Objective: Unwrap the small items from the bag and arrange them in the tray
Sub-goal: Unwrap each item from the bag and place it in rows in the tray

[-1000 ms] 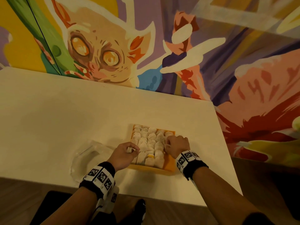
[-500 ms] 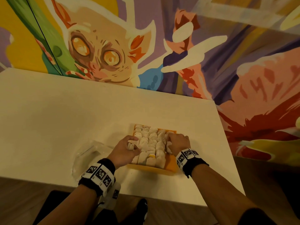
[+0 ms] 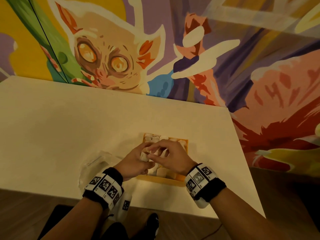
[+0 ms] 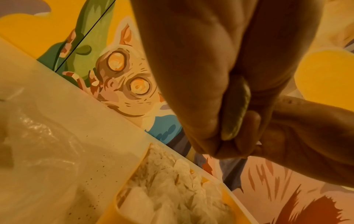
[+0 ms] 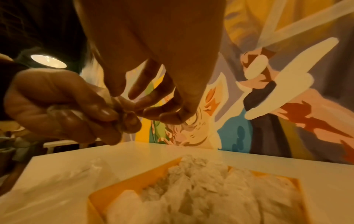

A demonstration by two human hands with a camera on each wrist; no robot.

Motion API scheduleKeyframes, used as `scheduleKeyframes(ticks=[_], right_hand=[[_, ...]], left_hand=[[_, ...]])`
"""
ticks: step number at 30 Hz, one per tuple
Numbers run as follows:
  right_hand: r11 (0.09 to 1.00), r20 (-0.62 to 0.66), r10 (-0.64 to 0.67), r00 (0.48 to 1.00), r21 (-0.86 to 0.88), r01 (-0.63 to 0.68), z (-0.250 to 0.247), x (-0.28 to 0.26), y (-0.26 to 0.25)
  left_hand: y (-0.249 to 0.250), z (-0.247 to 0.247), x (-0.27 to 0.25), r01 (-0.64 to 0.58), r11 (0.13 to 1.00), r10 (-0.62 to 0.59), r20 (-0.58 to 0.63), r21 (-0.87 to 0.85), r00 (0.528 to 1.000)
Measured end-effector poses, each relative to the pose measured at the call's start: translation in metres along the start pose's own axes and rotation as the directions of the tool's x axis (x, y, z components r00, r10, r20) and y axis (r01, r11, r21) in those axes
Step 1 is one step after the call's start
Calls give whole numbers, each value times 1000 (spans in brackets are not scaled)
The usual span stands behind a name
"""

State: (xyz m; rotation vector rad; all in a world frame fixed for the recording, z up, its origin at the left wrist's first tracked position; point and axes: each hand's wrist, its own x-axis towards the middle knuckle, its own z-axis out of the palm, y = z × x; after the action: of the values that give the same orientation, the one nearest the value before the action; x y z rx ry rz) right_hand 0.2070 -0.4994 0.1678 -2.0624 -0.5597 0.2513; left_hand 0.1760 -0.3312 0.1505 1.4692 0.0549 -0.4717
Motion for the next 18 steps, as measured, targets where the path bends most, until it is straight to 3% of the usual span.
scheduleKeyframes(ticks=[7, 15, 18], right_hand=[[1000, 21, 2, 1000, 31, -3, 14, 2, -1], [976, -219, 123, 968, 201, -78, 10, -3, 11], [968, -227, 136, 964, 240, -80, 9, -5, 11]], left_hand=[[3, 2, -5, -1, 999, -2, 70, 54, 998], [2, 0, -5, 63, 998, -63, -3, 28, 998], [3, 2, -6, 39, 999, -39, -6, 7, 999]])
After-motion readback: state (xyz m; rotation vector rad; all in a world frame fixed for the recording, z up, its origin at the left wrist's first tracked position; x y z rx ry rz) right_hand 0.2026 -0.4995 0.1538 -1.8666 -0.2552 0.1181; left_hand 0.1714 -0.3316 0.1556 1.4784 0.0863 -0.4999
